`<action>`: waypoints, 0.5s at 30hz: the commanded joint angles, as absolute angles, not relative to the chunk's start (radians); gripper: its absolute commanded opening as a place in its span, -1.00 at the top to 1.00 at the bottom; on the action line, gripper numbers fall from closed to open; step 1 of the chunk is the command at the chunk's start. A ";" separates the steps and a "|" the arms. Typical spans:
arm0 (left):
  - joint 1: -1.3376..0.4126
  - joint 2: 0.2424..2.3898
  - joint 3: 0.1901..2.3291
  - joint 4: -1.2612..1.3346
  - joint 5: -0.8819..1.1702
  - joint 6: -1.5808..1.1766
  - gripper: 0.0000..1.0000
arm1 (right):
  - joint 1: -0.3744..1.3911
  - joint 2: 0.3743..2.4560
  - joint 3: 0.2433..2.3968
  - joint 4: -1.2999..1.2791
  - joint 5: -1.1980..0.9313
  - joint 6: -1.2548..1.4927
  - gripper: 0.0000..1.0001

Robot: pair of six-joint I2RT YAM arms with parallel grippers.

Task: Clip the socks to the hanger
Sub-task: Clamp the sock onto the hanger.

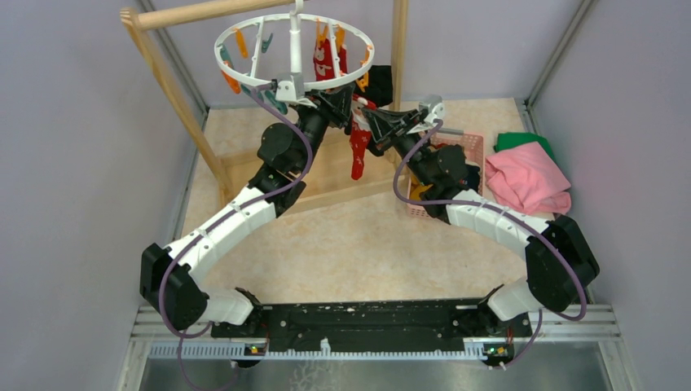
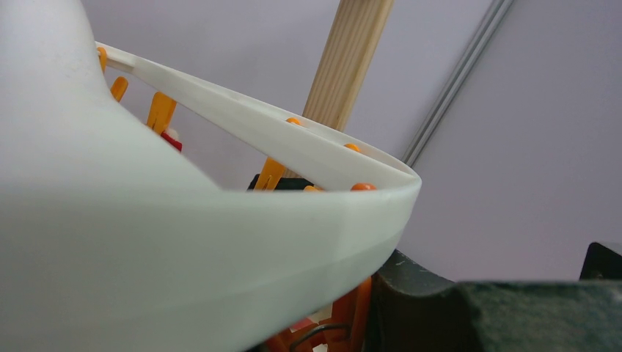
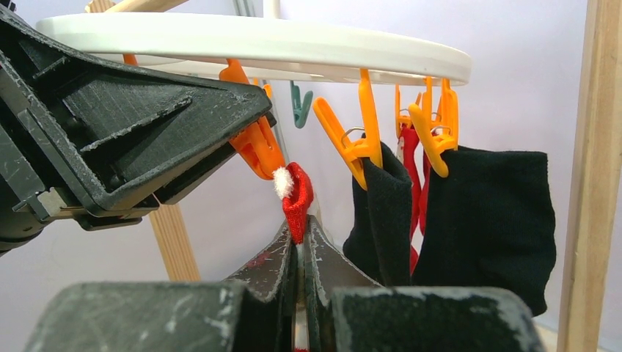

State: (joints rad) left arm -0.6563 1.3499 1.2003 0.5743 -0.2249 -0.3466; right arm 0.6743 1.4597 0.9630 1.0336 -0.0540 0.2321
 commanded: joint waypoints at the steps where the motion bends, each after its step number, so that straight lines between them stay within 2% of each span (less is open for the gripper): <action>1: -0.651 1.318 1.201 0.632 -0.224 -0.352 0.87 | 0.683 1.417 0.980 1.095 -0.047 0.224 1.00; 15: -0.650 1.319 1.204 0.633 -0.219 -0.353 0.87 | 0.686 1.392 0.984 1.094 -0.066 0.222 1.00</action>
